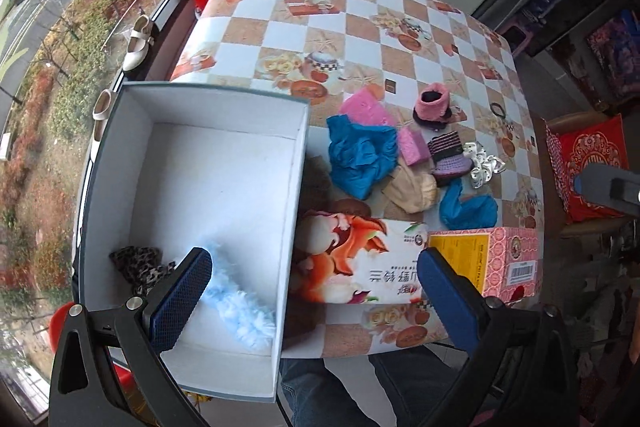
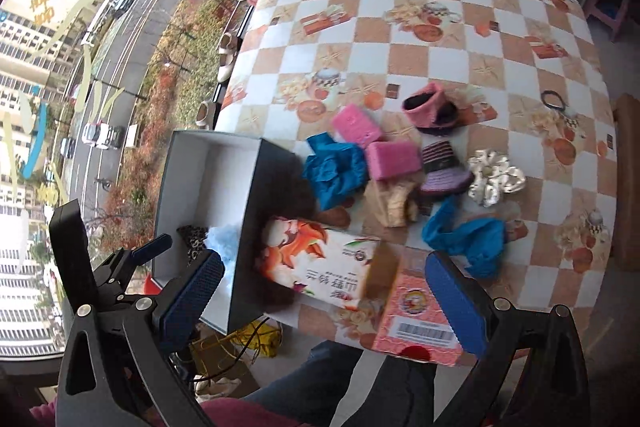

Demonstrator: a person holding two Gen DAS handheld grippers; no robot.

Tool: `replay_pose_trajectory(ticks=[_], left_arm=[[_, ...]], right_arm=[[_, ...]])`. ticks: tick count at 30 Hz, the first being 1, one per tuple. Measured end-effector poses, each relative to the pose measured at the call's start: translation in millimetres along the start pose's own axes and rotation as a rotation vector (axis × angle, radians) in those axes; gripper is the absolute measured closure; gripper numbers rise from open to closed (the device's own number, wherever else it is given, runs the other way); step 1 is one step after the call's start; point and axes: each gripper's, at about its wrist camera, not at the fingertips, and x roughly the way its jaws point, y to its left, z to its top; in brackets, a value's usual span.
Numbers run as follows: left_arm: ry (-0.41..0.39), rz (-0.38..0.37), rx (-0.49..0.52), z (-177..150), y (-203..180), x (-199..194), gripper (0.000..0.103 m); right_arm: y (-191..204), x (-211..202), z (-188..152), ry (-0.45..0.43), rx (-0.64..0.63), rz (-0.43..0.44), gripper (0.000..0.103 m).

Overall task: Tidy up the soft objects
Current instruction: 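Grasp the pink sponge with the left tool while the right tool grasps the cream polka-dot scrunchie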

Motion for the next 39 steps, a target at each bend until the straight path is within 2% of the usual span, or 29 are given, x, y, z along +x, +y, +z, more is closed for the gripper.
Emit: replay_pose_trajectory(ticks=[5,9,11,15,19,23,26,30,33,34,37,39], left_arm=[[-0.004,0.039,0.069,47.7,-37.7,15.8,0.0],[0.001,0.132,0.198,95.4,-68.4,47.3,0.0],[0.038,0.168,0.271,117.2,-79.1,70.9,0.0],[0.125,0.188,0.344,151.9,-94.5,125.6,0.0],[0.214,0.219,0.419,161.9,-106.9,177.1,0.0],[0.283,0.241,0.491,158.2,-112.8,210.5,0.0],[0.341,0.231,0.509,153.9,-112.0,225.9,0.0],[0.391,0.267,0.501,152.7,-105.8,244.8,0.0],[0.306,0.386,0.456,160.7,-97.0,246.7,0.0],[0.282,0.396,0.413,165.4,-91.8,245.3,0.0],[0.281,0.334,0.308,173.0,-81.6,243.4,0.001],[0.281,0.314,0.32,171.8,-84.1,242.4,0.001]], right_arm=[[-67.4,-12.3,7.8,-0.032,0.12,-0.028,0.001],[-114.2,-4.6,10.2,-0.02,0.192,-0.03,0.001],[-133.6,3.6,9.5,-0.002,0.218,-0.024,0.001],[-163.1,22.2,7.0,0.035,0.25,-0.009,0.001],[-185.8,40.4,6.8,0.069,0.274,0.009,0.001],[-202.5,52.2,8.1,0.094,0.291,0.024,0.001],[-213.0,59.7,9.5,0.108,0.308,0.033,0.001],[-219.0,71.3,12.6,0.13,0.312,0.041,0.001],[-216.5,81.0,18.7,0.136,0.292,0.032,0.001],[-215.4,84.8,21.3,0.135,0.282,0.018,0.001],[-212.5,99.8,31.7,0.135,0.251,-0.043,0.001],[-210.8,114.2,39.6,0.137,0.235,-0.072,0.001]])
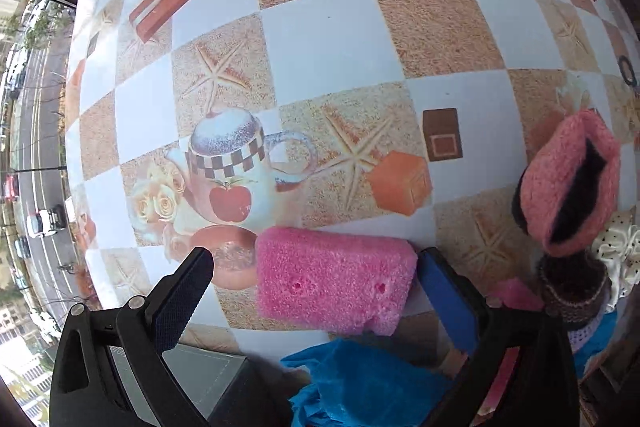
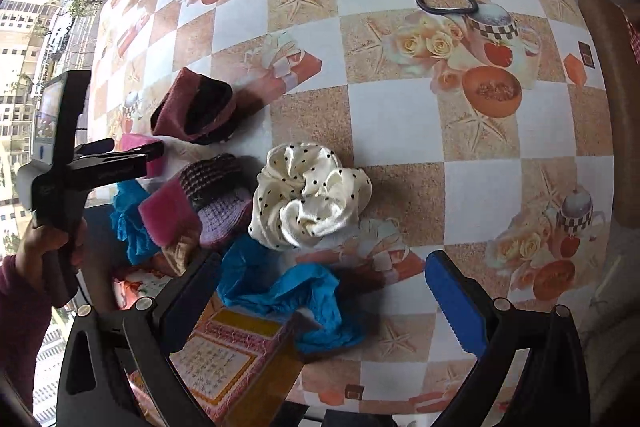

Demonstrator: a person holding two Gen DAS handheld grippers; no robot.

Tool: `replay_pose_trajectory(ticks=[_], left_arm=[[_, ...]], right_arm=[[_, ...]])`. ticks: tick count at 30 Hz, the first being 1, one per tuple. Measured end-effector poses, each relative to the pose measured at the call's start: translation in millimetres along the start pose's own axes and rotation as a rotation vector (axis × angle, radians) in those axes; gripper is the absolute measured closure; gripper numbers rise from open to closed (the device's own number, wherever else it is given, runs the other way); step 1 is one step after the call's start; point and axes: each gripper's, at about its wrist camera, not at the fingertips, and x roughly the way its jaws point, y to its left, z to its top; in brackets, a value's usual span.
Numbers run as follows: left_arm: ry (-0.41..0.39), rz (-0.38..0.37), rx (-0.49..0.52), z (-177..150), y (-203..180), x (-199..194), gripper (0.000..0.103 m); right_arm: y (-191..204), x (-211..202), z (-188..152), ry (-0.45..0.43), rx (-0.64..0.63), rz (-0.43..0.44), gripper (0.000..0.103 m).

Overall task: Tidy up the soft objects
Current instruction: 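Grasp the pink sponge with the left tool while the right tool grasps the cream polka-dot scrunchie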

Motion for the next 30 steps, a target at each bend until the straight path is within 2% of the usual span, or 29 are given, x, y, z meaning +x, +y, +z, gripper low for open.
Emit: replay_pose_trajectory(ticks=[3,6,11,14,17,19,22,26,30], left_arm=[[0.006,0.0,0.023,-2.7,-11.7,2.8,0.001],[0.011,-0.037,-0.017,-2.9,-13.4,5.8,0.0],[0.019,-0.073,-0.057,1.4,-9.4,8.4,0.0],[0.017,-0.092,-0.072,4.3,-0.2,14.0,0.0],[0.03,-0.135,-0.098,-1.0,4.5,21.7,0.0],[0.039,-0.163,-0.116,-3.8,10.4,27.1,0.0],[0.036,-0.165,-0.118,-4.8,13.3,30.6,0.0],[0.013,-0.17,-0.121,-12.2,19.5,32.2,0.0],[-0.017,-0.167,-0.125,-18.7,9.6,25.5,0.0]], right_arm=[[6.1,25.8,12.7,0.017,-0.029,-0.055,0.001],[4.2,48.6,22.5,0.038,-0.056,-0.113,0.001],[-48.8,38.1,29.2,-0.012,0.072,-0.269,0.001],[-66.5,25.0,25.9,-0.034,0.112,-0.196,0.001],[-57.4,22.3,23.2,-0.044,0.07,-0.148,0.001],[-47.6,31.1,23.8,-0.028,0.041,-0.161,0.001],[-40.0,46.3,27.5,-0.008,0.03,-0.179,0.001],[-27.7,56.4,32.1,-0.006,-0.024,-0.273,0.001],[-26.0,57.8,32.2,-0.012,-0.028,-0.262,0.0]])
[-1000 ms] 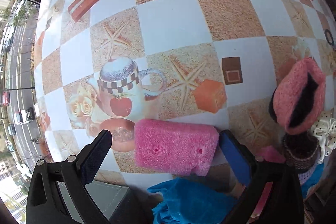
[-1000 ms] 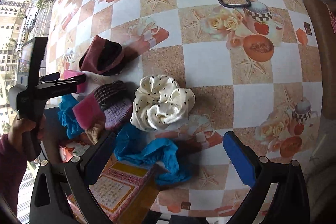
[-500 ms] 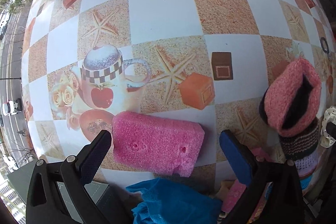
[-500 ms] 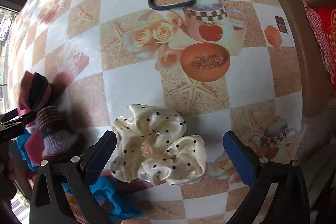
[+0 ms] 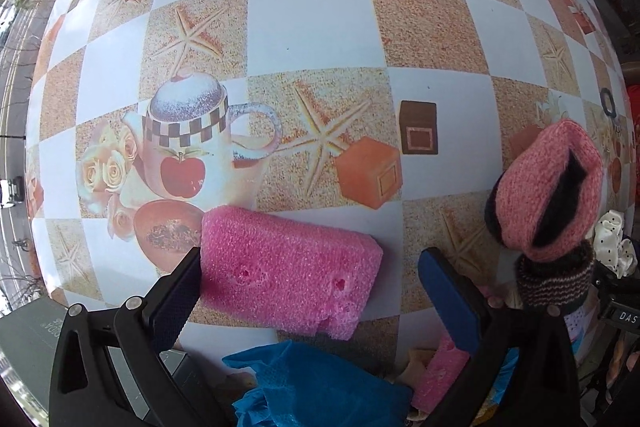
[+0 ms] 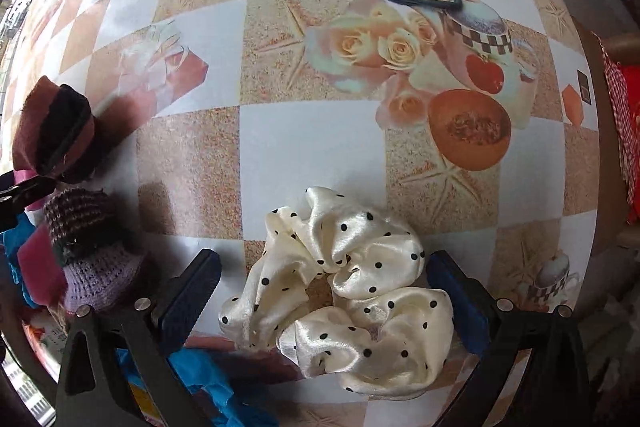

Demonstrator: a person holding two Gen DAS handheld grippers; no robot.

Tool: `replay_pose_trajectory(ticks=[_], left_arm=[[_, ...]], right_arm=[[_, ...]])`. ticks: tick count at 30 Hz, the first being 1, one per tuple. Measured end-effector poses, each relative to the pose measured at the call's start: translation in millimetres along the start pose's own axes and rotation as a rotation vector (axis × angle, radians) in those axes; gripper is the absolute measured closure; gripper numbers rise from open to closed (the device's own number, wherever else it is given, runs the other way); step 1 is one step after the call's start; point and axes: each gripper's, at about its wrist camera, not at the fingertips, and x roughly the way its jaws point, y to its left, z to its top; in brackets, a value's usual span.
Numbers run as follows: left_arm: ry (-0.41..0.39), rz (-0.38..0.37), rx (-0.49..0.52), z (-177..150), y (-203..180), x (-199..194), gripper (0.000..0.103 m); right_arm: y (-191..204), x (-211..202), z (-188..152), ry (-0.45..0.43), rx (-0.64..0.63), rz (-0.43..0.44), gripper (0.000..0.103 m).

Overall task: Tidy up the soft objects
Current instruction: 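Grasp the pink sponge with the left tool while the right tool grasps the cream polka-dot scrunchie, then carry the pink sponge and polka-dot scrunchie over the white box with both tools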

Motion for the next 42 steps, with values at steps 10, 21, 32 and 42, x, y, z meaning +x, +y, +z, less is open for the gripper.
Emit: replay_pose_trajectory(ticks=[10,21,32,42], left_arm=[[-0.02,0.001,-0.007,-1.3,-11.7,-16.4,0.026],[-0.168,0.025,0.005,-8.5,-20.0,-76.0,0.03],[-0.269,-0.031,0.016,-61.1,-19.5,-135.7,0.029],[-0.304,-0.075,0.084,-108.9,-24.9,-160.9,0.029]], right_arm=[[14.6,-1.1,-3.6,-0.003,-0.073,-0.017,0.011],[9.4,-32.2,-13.0,-0.077,-0.108,0.072,0.071],[14.3,-94.4,-30.7,-0.165,-0.115,0.169,0.071],[40.6,-150.1,-58.2,-0.239,-0.153,0.196,0.071]])
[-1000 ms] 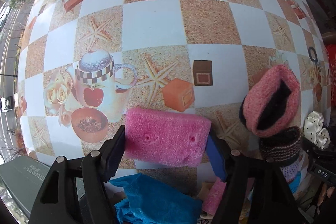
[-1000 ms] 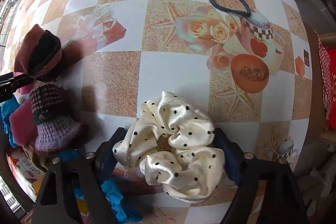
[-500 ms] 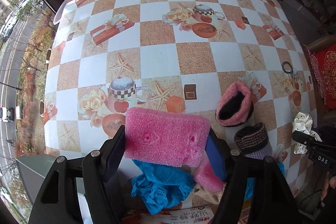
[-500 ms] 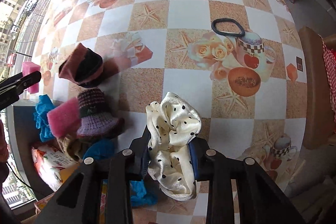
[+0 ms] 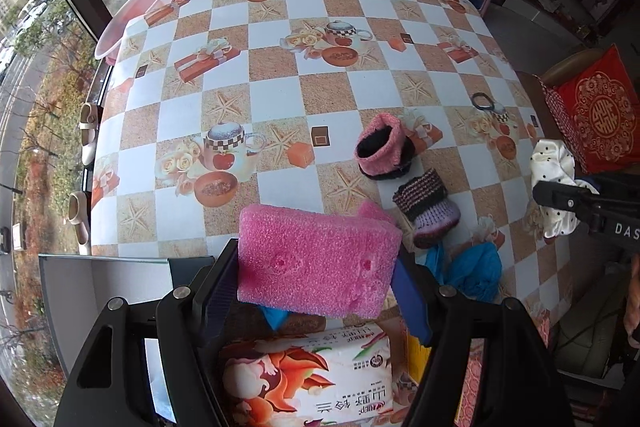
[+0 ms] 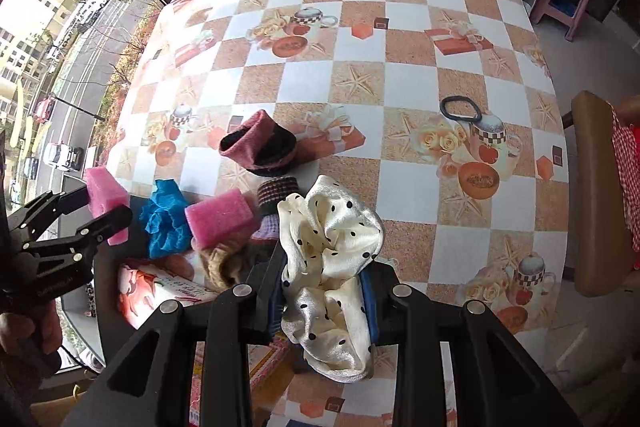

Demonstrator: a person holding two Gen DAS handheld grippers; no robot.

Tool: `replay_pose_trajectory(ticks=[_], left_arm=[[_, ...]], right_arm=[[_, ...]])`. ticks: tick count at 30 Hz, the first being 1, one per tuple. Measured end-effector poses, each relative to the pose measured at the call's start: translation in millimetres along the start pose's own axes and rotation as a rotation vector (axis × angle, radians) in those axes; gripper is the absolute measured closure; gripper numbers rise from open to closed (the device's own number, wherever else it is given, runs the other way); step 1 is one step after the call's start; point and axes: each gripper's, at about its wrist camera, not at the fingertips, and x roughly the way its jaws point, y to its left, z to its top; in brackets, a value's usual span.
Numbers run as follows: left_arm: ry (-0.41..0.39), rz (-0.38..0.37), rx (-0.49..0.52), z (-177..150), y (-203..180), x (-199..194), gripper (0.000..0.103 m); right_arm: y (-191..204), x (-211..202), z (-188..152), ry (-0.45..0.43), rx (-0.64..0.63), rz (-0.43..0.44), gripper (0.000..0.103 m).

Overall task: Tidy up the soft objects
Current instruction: 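Carry the pink sponge and polka-dot scrunchie over the white box with both tools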

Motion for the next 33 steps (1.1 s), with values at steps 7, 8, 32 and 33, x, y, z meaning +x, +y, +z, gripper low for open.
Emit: replay_pose_trajectory(ticks=[7,8,32,33], left_arm=[[-0.014,-0.041,-0.009,-26.1,0.6,-22.4,0.029],[-0.016,-0.045,-0.009,-30.1,0.7,-25.1,0.029],[-0.04,-0.088,0.081,-127.3,8.5,-73.5,0.029],[-0.037,-0.091,0.079,-131.3,10.0,-73.7,0.029]], right_arm=[[27.0,-25.0,-11.5,-0.023,-0.024,0.008,0.071],[30.9,-27.2,-13.7,-0.022,-0.028,0.011,0.071],[106.8,-61.9,-88.4,-0.005,-0.078,0.017,0.07],[108.8,-61.6,-93.8,-0.001,-0.077,0.016,0.07]])
